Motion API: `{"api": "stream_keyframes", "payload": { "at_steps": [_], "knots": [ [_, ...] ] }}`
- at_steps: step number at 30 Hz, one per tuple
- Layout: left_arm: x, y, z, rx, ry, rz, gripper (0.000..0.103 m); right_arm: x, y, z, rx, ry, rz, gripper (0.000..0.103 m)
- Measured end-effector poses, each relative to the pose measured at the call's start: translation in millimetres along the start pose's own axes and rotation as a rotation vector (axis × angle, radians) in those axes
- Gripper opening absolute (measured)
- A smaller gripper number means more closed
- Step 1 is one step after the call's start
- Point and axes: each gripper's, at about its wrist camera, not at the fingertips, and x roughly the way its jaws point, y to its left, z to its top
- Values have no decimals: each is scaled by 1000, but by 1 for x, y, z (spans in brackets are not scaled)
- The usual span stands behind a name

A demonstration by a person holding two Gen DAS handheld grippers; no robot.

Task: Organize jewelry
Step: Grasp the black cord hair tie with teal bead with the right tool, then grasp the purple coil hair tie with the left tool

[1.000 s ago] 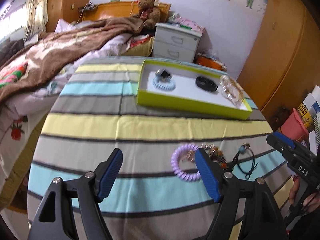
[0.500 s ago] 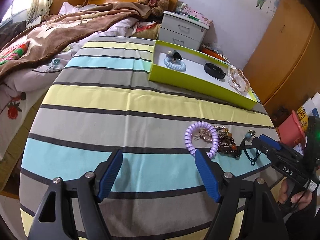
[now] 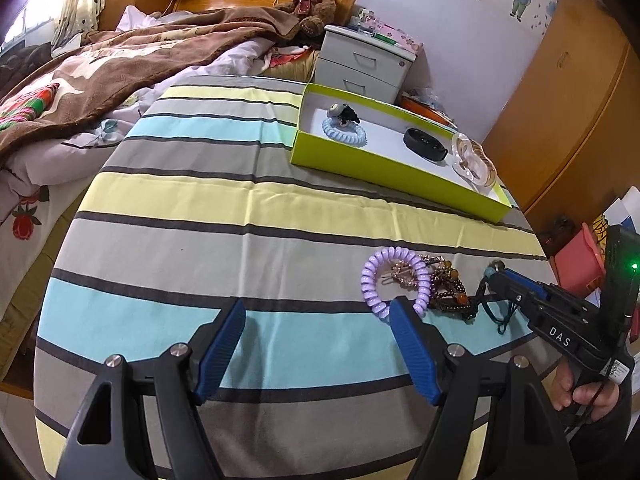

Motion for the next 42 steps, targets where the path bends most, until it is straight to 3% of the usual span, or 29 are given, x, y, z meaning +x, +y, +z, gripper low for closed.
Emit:
{"api": "stream_keyframes", "payload": {
  "at_steps": [4,15,29,35,40,42],
  "knots": [
    [1,-3,1,7,4,3,76,-3,-2,0,10,-21,15,4],
    [12,-15,10,32,18,4,76,-27,-20,-6,77,-105,30,4],
    [36,-39,13,173,41,137,69,-40,-25,-9,90,-140,42,4],
    [40,-43,15,212,33,195,57,-40,-27,-10,95,-144,44,4],
    [39,-45,18,217,32,199,32,-41,-27,-10,96,-144,45,4],
    [39,-45,17,215,32,192,26,-41,-27,-10,96,-143,46,4]
  ]
}}
